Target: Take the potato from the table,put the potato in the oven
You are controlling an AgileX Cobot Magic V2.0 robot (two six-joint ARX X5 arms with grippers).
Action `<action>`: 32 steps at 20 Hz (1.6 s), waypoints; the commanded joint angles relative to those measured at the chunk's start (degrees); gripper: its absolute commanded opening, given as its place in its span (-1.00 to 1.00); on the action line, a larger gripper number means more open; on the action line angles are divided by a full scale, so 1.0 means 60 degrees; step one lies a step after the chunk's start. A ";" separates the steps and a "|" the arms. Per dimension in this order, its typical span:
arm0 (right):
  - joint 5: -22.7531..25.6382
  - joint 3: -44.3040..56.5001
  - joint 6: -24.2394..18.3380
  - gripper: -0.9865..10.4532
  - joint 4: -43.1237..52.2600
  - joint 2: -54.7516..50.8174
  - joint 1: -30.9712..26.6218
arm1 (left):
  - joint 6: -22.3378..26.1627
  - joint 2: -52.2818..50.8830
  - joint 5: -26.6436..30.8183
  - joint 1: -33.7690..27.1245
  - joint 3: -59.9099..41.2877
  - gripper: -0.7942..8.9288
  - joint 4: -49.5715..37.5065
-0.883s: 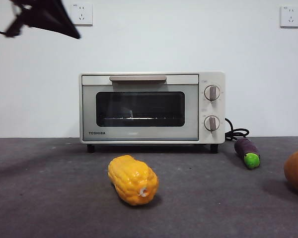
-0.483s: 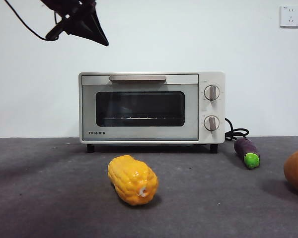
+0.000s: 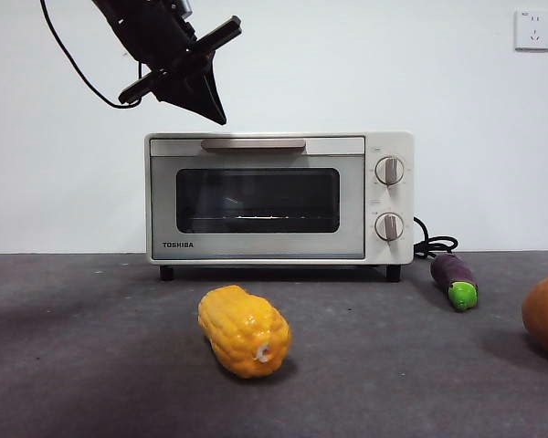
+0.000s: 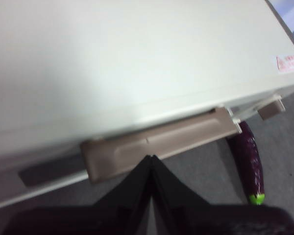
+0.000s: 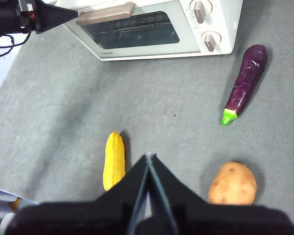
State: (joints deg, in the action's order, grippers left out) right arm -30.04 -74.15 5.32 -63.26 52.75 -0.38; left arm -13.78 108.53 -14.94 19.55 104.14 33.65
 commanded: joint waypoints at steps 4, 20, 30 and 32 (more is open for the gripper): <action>-0.0036 -0.0036 -0.0073 -0.83 0.0029 0.0000 0.0007 | 0.0266 0.0324 0.0197 0.0073 -0.0015 -0.85 -0.0452; -0.0033 -0.0036 -0.0076 -0.83 0.0033 0.0495 0.0007 | 0.1464 0.0845 0.0754 0.0237 -0.0015 -0.85 0.0809; -0.0036 -0.0036 -0.0557 -0.83 -0.1075 0.0415 0.0007 | 0.2269 0.0845 0.2157 0.0976 -0.0015 -0.85 0.2284; -0.0033 -0.0036 -0.0911 -0.83 -0.1504 0.0255 0.0007 | 0.2269 0.0845 0.2364 0.1144 -0.0018 -0.85 0.2408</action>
State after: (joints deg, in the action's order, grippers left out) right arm -30.02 -74.15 1.78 -72.44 54.74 -0.38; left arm -1.04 110.45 -2.17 26.61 106.00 47.53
